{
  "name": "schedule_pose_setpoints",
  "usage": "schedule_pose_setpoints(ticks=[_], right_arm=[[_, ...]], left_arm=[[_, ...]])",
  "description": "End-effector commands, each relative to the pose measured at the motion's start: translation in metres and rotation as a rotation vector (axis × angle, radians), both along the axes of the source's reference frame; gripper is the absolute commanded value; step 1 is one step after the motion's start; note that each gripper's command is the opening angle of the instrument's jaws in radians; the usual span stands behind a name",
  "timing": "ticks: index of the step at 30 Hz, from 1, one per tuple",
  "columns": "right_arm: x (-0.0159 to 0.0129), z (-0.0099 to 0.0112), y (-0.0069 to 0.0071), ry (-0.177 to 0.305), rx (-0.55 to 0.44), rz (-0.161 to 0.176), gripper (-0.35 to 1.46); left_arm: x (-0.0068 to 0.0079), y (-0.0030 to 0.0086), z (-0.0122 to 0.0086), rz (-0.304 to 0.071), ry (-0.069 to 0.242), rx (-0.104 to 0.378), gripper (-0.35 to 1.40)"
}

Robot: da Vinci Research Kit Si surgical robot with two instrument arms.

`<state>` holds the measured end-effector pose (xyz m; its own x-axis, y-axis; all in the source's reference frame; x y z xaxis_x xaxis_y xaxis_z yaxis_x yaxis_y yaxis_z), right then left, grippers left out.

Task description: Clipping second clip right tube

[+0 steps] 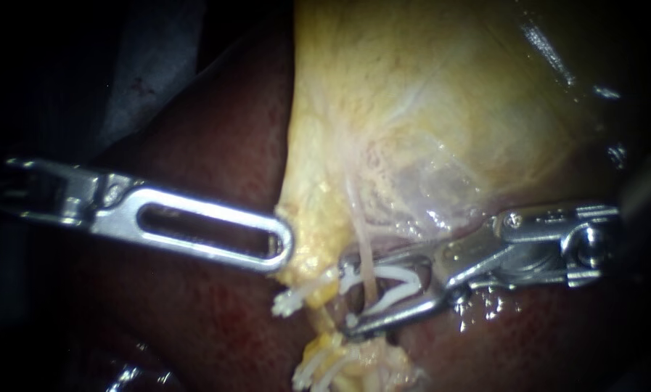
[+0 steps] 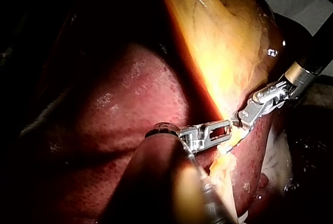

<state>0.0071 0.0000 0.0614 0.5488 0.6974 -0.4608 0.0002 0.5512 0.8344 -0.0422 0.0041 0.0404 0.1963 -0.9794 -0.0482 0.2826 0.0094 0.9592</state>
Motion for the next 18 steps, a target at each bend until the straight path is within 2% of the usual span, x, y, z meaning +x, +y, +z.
schedule_pose_setpoints(ticks=[1, 3, 6, 18], right_arm=[[-0.0001, 0.0000, 0.0002, 0.002, -0.002, -0.001, -0.10], [-0.0001, 0.0001, 0.0005, 0.002, -0.001, 0.000, -0.20], [-0.0002, 0.0004, 0.0010, 0.002, 0.000, 0.000, -0.25], [-0.0003, 0.0006, 0.0009, -0.002, 0.008, 0.002, -0.26]], left_arm=[[0.0000, 0.0000, 0.0000, 0.000, 0.000, 0.000, -0.35], [0.0000, 0.0000, 0.0000, 0.000, 0.000, 0.000, -0.35], [0.0000, 0.0000, 0.0000, 0.000, 0.000, 0.000, -0.35], [0.0000, 0.0000, 0.0000, 0.000, 0.000, 0.000, -0.35]])
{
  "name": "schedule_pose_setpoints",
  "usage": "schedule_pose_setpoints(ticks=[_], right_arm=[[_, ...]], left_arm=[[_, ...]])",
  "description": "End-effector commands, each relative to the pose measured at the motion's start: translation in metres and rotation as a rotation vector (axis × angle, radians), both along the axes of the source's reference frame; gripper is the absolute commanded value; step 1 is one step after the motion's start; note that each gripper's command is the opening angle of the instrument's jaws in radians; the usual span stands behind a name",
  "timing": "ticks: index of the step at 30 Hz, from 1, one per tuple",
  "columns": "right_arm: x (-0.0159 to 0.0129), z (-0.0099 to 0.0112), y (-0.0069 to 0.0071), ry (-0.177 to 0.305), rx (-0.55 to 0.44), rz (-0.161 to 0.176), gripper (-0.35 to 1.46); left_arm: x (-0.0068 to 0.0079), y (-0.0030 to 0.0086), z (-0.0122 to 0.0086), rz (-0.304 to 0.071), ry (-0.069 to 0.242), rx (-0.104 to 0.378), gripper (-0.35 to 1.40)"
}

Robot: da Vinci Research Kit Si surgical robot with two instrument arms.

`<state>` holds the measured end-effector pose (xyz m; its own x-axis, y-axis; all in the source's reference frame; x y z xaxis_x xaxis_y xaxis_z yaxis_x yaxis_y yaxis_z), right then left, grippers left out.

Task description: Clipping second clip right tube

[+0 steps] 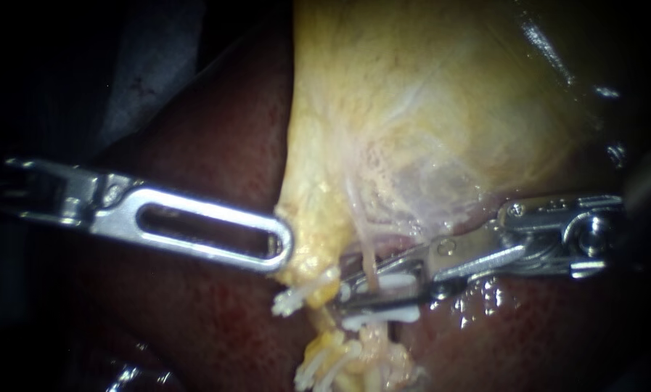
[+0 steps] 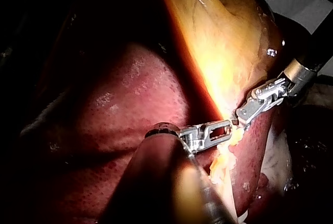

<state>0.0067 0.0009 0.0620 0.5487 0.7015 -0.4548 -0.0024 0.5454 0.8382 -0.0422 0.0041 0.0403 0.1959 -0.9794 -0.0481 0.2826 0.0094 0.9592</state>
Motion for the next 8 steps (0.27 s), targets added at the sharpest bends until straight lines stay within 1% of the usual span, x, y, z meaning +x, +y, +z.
schedule_pose_setpoints(ticks=[1, 8], right_arm=[[0.0000, 0.0000, -0.0001, -0.002, 0.006, 0.002, -0.27], [0.0000, -0.0001, -0.0002, -0.004, 0.010, 0.001, -0.27]], left_arm=[[-0.0001, 0.0000, 0.0000, 0.000, 0.000, 0.000, -0.35], [-0.0001, 0.0000, 0.0000, -0.001, 0.000, -0.001, -0.35]])
